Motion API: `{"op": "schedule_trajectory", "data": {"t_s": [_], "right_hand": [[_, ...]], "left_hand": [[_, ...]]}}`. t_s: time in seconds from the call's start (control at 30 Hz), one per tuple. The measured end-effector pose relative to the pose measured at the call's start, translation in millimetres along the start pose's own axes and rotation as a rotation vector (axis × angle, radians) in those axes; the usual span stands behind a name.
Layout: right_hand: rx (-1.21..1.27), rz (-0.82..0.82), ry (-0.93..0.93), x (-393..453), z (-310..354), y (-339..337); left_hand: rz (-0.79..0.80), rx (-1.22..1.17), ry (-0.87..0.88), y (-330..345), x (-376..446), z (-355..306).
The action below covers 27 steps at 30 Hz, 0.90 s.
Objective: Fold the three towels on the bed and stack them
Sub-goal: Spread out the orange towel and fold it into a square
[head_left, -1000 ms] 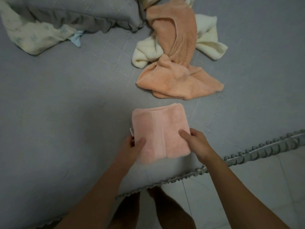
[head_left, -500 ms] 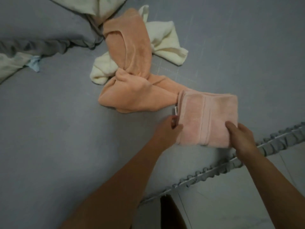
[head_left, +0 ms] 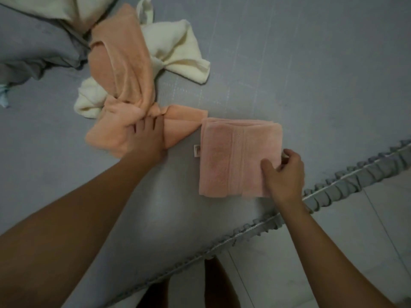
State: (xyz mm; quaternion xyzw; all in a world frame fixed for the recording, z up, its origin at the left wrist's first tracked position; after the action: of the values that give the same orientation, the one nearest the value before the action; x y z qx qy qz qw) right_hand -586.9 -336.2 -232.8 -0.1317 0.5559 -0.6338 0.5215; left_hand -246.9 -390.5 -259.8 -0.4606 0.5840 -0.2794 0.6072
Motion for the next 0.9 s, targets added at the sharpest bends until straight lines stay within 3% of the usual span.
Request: {"op": "schedule_trajectory", "data": {"t_s": [0.1,0.2,0.3,0.4,0.47,0.57,0.67,0.8,0.83,0.9], "right_hand": [[-0.102,-0.121,-0.102,-13,30,-12],[-0.073,-0.041,-0.373,-40,77,-2],[0.116,0.239,-0.558,-76,130,29],[0.370,0.700,-0.381,-107,179,67],[0.487,0.849,-0.110,-112,194,91],[0.542,0.829,0.112,-115,212,109],[0.678,0.791,0.188,-118,223,119],[0.625,0.844,0.099,-156,237,129],[0.584,0.832,0.070,-168,237,129],[0.534,0.831,0.048,-196,228,128]], "left_hand": [[-0.023,-0.114,-0.054,-12,-2,14],[-0.135,-0.664,-0.210,-27,-29,27],[-0.207,-1.334,-0.474,-42,-72,41],[0.034,-1.748,-0.465,-49,-119,49],[0.145,-1.771,-0.421,-52,-149,54],[0.227,-1.670,-0.431,-53,-185,77],[0.449,-1.413,-0.386,-53,-206,99],[0.880,-0.957,-0.325,-31,-228,138],[0.878,-0.910,-0.315,-22,-226,150],[0.645,-1.054,-0.318,-12,-209,174]]}}
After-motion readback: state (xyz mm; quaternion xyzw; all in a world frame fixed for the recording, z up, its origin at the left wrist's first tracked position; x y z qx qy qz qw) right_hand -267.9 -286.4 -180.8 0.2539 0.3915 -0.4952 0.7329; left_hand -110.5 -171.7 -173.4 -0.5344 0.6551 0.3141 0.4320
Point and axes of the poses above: each hand's wrist, its own x-axis towards the middle knuckle, its own y-axis out of the palm, z = x × y, the point moved 4 cm from there along x, towards the middle knuckle, and after that the axes turned 15 degrees about -x, right-handed, at the moved point
